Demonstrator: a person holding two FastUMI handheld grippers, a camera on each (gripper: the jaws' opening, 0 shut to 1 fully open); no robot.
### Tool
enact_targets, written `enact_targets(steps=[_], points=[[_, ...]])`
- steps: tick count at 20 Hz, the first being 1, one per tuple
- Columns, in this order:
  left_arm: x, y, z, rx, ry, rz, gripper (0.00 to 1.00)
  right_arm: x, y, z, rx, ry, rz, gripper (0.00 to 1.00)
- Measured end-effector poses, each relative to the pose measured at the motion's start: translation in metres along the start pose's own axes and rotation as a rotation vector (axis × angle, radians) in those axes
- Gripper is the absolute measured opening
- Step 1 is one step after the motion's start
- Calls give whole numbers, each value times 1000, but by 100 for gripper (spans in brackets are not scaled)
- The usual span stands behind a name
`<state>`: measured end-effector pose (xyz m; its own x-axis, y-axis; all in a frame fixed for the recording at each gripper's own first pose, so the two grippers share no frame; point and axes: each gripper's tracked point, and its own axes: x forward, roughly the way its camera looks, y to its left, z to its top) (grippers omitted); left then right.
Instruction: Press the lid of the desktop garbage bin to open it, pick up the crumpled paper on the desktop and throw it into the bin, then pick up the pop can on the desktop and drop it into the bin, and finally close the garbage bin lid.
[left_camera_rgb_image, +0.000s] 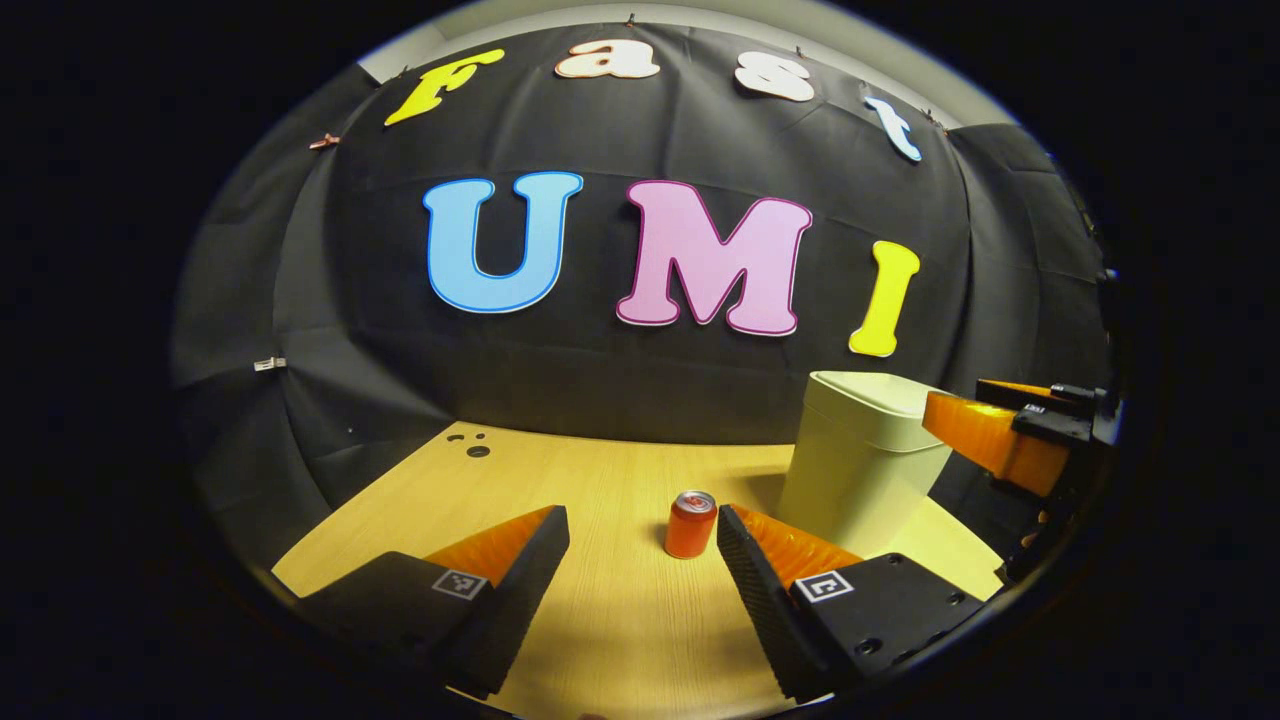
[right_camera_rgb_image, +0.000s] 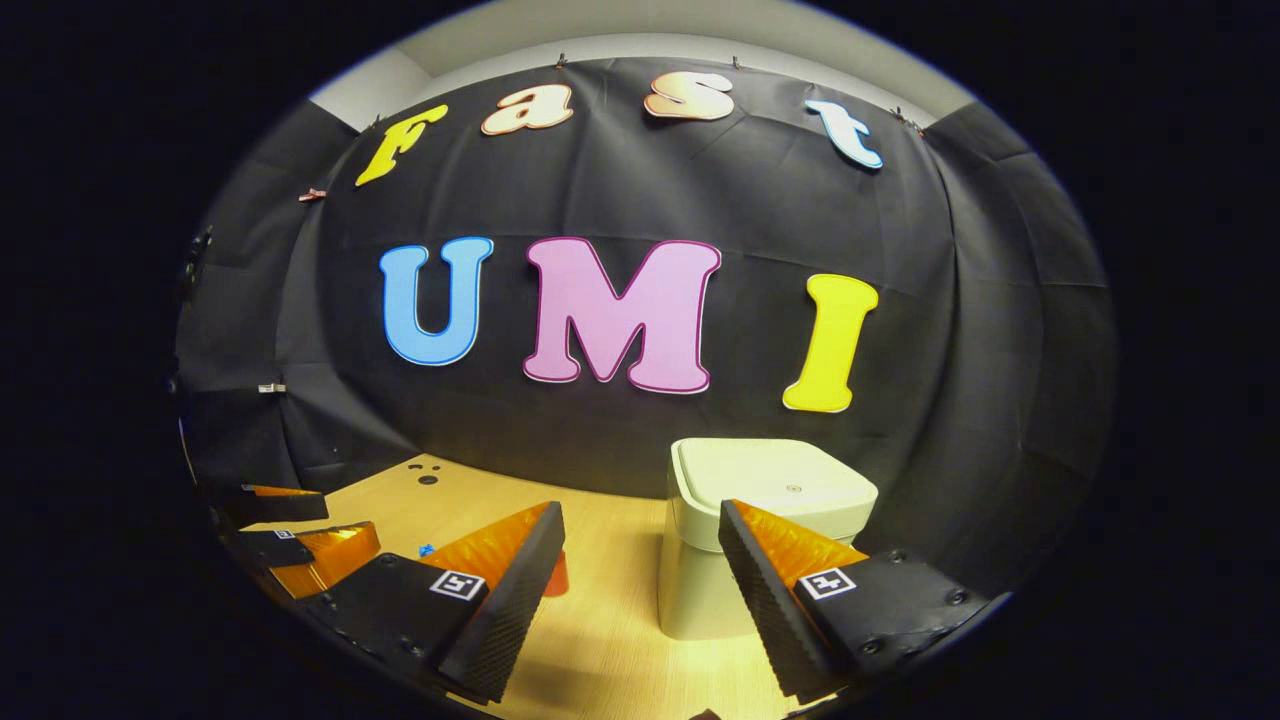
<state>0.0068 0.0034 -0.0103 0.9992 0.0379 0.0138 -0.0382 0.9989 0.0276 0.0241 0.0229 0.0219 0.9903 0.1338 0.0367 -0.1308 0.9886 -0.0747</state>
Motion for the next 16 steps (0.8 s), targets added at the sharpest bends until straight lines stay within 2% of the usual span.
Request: enact_targets(steps=[4,7,10,11,12,13,16], points=[[-1,-4,1,2,-7,0,96,-4,-2,6,-27,-17,2,93],[0,-8,-3,-4,-2,-6,96,-6,-3,7,-19,-17,11,81],[2,-11,-2,6,0,-11,96,-9,0,8,-7,-18,31,73],[2,-12,-3,9,0,-13,96,-8,0,8,-9,-15,32,64],[3,-13,-2,10,0,-16,96,-8,0,9,-10,-12,33,62],[3,-15,-4,12,-1,-20,96,-7,0,8,-6,-6,37,51],[4,-14,-2,18,-2,-20,96,-7,6,5,-5,6,64,39]])
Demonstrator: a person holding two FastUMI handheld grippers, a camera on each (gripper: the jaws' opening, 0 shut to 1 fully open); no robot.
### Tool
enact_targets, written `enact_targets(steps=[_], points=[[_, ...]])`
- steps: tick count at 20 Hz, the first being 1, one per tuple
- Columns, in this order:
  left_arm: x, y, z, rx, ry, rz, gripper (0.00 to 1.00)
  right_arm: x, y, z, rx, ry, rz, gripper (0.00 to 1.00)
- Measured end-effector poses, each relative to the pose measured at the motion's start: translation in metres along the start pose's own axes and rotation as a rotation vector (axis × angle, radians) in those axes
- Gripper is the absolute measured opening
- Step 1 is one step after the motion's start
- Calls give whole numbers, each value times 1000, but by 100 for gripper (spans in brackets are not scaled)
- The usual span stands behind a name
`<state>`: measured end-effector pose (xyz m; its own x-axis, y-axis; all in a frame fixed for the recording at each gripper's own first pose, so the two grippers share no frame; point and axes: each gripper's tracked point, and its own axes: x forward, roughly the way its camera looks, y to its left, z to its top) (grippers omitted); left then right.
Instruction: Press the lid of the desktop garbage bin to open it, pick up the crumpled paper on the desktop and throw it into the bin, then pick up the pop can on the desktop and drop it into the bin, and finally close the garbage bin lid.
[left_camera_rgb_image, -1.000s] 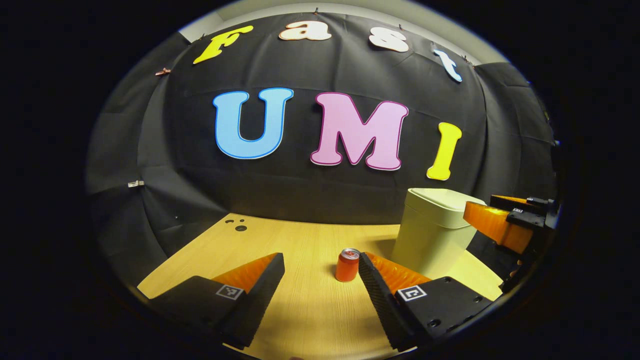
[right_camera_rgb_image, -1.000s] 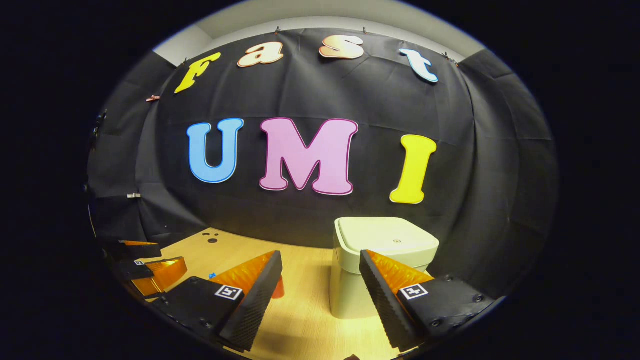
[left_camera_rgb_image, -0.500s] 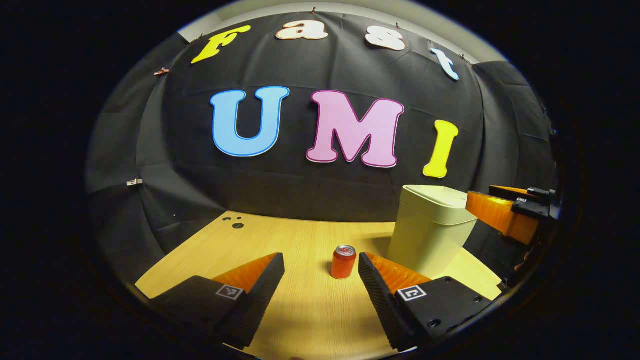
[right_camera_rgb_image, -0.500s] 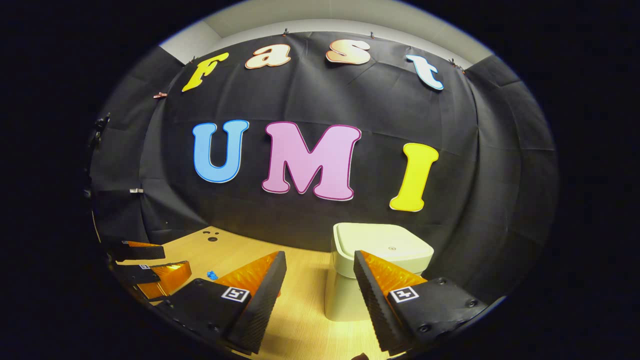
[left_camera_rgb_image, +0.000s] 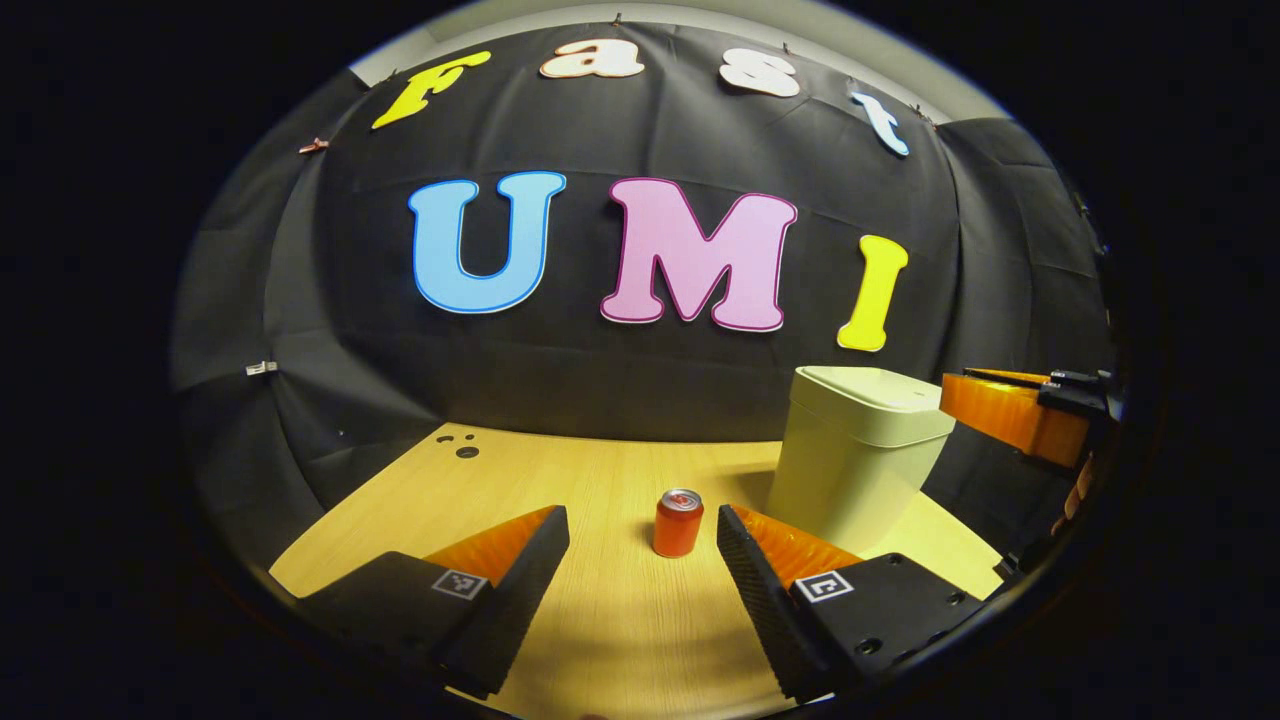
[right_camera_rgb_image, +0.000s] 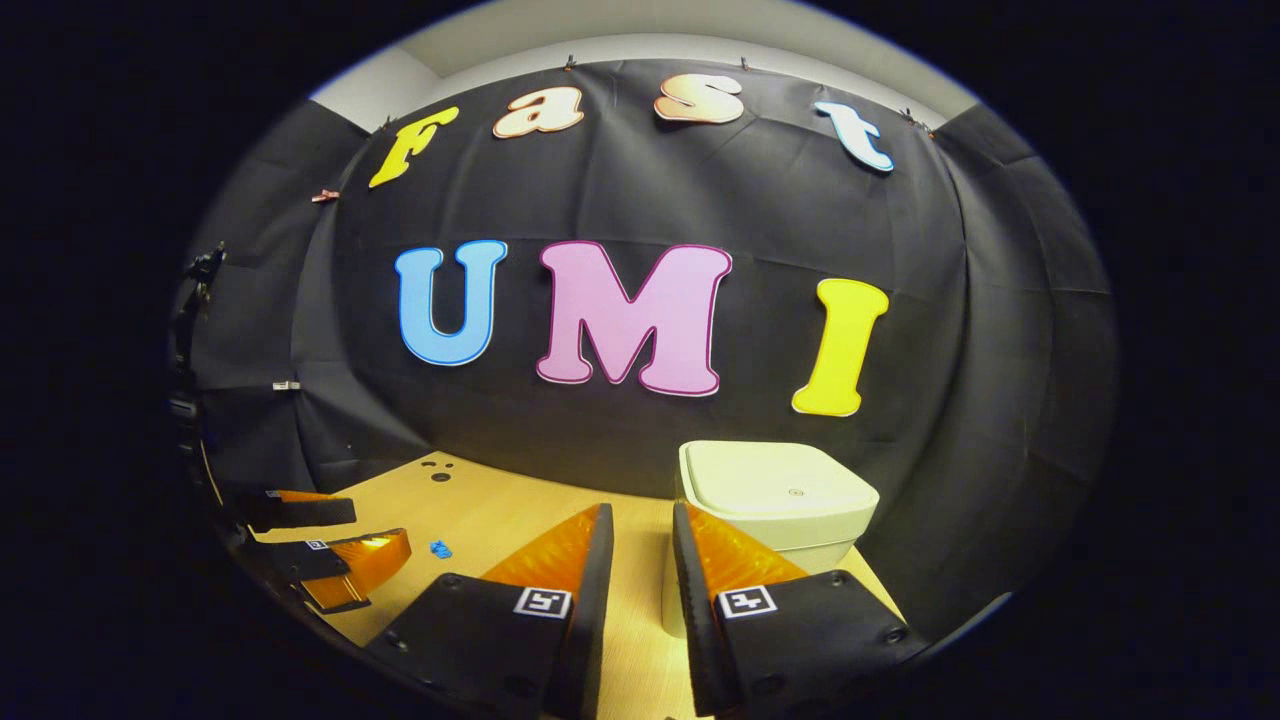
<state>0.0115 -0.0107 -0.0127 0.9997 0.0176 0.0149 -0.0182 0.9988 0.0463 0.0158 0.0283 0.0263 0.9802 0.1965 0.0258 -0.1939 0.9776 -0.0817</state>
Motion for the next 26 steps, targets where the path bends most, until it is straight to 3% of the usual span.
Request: enact_targets(steps=[2,5,7,8,9,10,14,26], points=[[1,1,-1,2,1,1,96,-6,0,2,-13,7,-11,40],[2,2,-2,3,6,3,96,4,-4,3,-20,1,-28,10],[4,3,-3,6,7,4,96,0,-7,-2,-6,5,-31,12],[4,4,-1,7,7,4,96,5,-1,-1,6,3,-7,6],[5,3,-3,9,8,4,96,5,0,3,17,13,6,11],[6,3,-2,11,8,2,96,9,1,1,26,15,21,6],[8,3,-2,20,10,0,96,15,-1,-2,21,48,54,5],[15,-1,-13,31,50,-7,96,75,-115,15,58,87,-126,5]])
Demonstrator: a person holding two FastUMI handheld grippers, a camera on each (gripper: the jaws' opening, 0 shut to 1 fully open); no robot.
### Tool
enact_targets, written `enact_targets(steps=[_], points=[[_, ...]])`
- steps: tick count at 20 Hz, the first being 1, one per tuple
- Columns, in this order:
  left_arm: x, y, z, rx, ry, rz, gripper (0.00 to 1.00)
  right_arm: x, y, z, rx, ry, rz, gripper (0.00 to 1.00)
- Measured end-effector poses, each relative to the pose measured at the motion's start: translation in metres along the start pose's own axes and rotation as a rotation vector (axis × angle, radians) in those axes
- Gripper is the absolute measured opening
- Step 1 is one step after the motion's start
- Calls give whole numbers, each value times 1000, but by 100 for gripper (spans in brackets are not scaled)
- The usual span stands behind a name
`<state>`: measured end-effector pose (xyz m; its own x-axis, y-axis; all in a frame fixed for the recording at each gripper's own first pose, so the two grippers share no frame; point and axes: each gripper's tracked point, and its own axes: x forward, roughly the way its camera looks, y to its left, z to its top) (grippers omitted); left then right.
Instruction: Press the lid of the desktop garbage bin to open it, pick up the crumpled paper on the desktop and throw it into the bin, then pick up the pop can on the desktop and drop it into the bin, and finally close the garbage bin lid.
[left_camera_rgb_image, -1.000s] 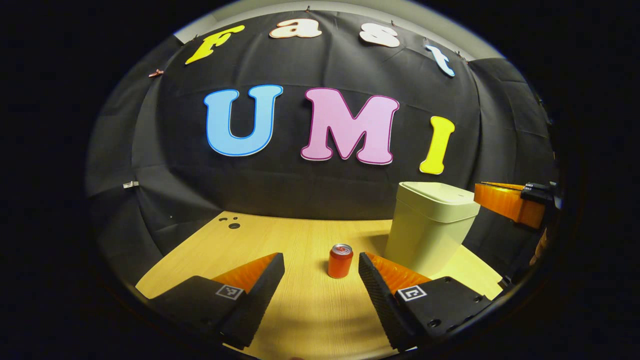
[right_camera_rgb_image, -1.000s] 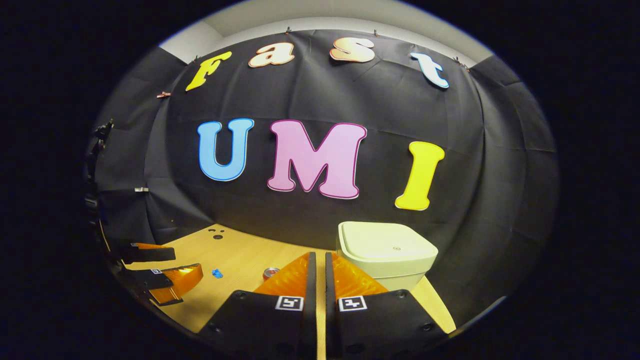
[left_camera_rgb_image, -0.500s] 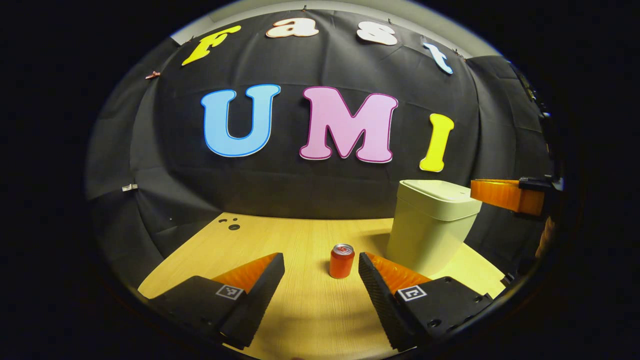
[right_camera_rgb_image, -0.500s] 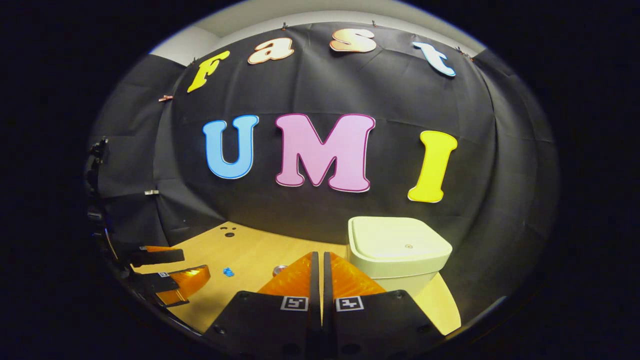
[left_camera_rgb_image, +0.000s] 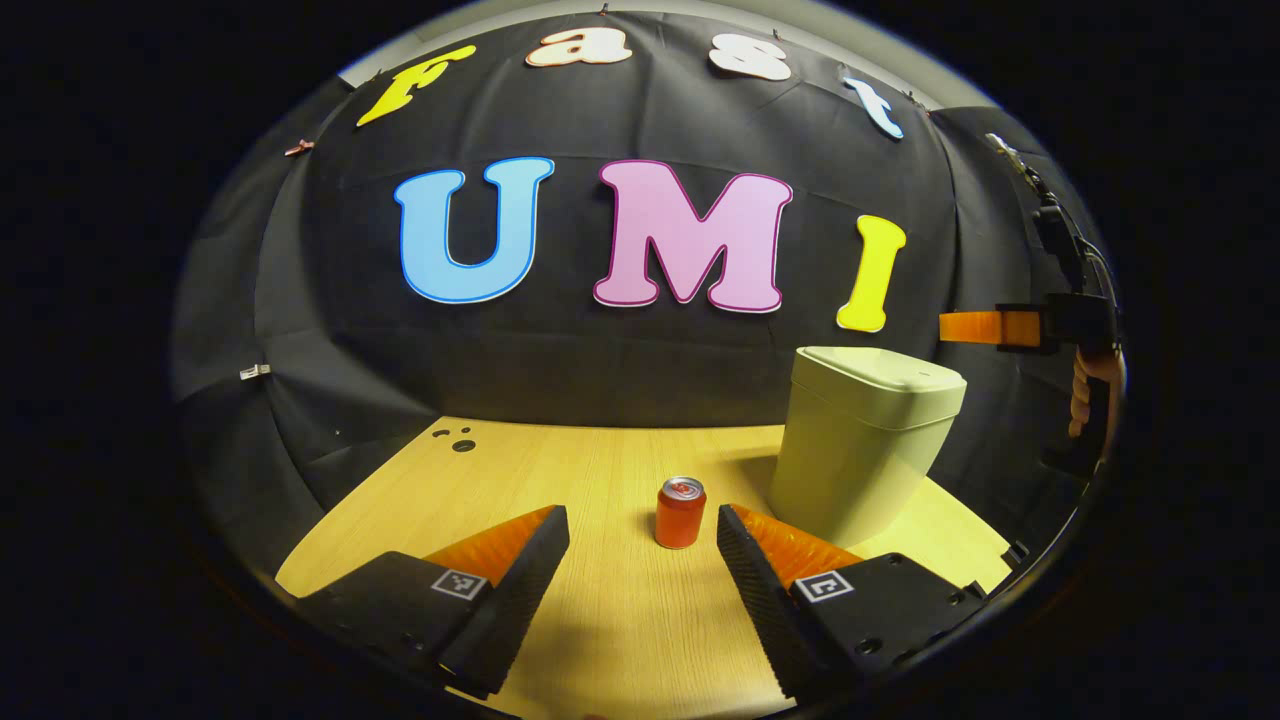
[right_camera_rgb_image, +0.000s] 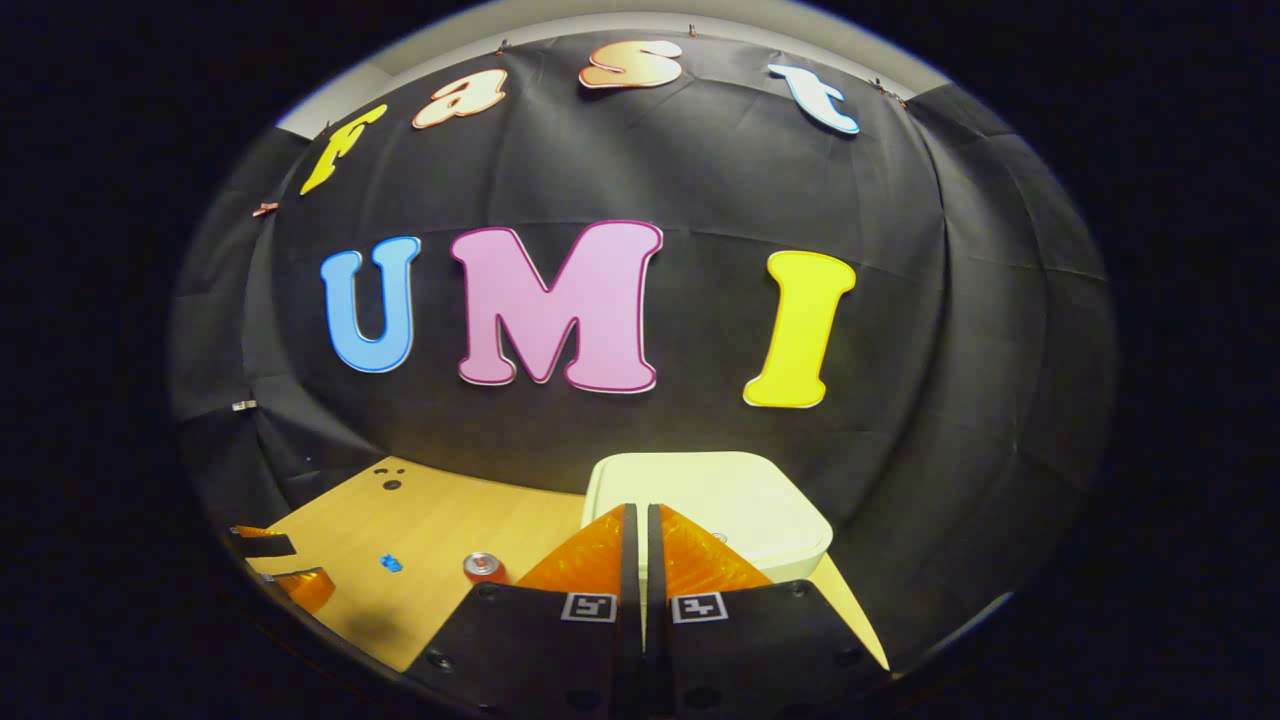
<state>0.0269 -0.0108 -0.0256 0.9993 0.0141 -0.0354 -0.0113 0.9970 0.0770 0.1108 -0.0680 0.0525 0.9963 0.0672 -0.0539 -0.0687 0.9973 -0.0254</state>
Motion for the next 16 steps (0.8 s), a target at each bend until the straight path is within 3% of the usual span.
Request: enact_targets(steps=[6,16], points=[[4,3,-2,9,15,22,96,37,-34,-21,17,70,-56,5],[9,0,-4,10,16,61,96,59,-42,-48,41,125,-44,5]])
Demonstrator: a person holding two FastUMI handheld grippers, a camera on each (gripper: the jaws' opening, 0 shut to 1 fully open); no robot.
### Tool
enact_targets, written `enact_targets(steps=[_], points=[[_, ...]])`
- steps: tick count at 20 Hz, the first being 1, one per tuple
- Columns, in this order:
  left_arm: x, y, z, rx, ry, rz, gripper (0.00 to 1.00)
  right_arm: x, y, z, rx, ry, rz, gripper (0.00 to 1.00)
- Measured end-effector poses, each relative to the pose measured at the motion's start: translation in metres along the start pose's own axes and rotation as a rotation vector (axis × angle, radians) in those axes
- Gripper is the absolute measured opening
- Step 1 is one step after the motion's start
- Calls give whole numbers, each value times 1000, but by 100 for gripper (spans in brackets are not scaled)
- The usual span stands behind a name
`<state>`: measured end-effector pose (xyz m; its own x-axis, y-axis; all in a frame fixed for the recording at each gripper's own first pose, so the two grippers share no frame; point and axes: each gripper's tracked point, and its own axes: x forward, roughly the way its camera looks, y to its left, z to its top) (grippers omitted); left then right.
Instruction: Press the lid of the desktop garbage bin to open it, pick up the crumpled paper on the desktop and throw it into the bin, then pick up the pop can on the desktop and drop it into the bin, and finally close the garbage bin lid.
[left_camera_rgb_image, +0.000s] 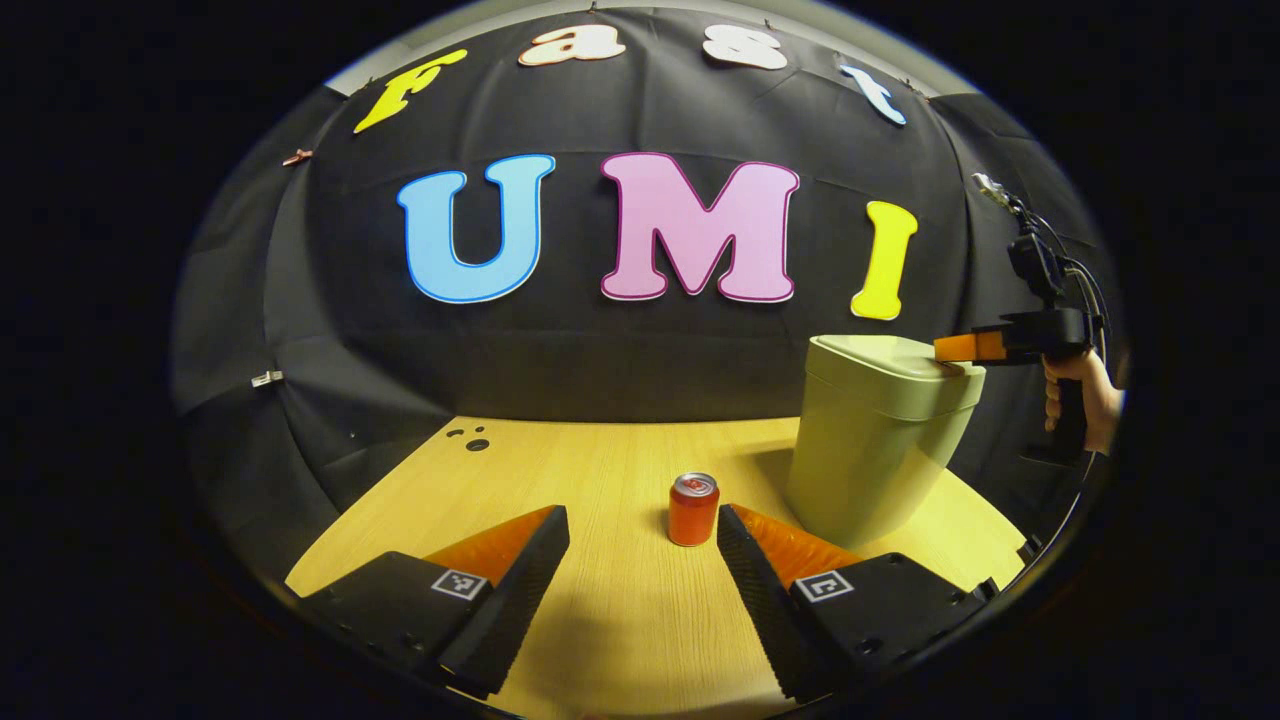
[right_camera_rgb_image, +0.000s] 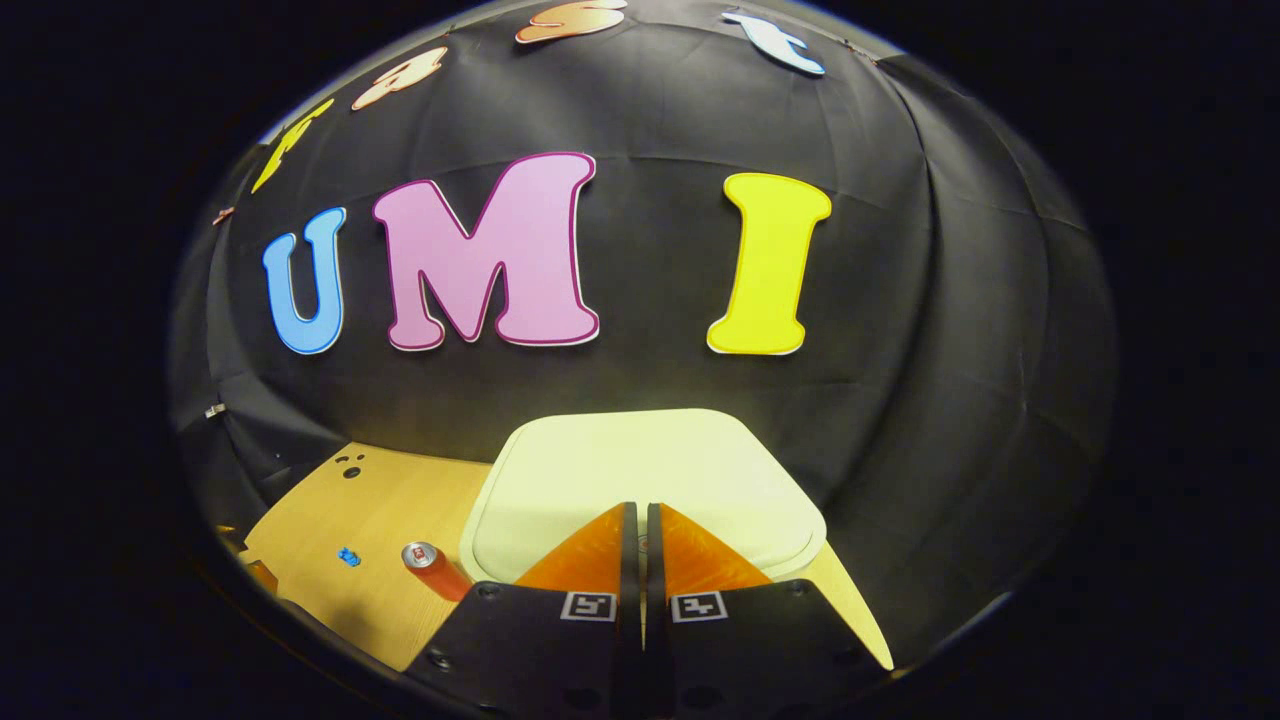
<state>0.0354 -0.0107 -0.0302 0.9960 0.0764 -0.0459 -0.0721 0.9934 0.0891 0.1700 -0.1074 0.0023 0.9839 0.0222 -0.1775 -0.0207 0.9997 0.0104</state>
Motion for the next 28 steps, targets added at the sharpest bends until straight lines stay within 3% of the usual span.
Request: enact_targets(steps=[8,12,15,22,28], points=[[3,-6,-16,-34,22,23,96,1,1,-7,-45,-26,8,6],[4,-7,-19,-33,23,33,96,-2,1,0,-7,-46,27,6],[5,-1,-9,-29,-6,44,96,-5,2,16,2,-74,11,8],[9,0,-3,-24,-32,44,96,-30,-6,94,28,-239,4,5],[5,21,4,-26,-61,73,96,-51,-10,116,77,-276,1,5]])
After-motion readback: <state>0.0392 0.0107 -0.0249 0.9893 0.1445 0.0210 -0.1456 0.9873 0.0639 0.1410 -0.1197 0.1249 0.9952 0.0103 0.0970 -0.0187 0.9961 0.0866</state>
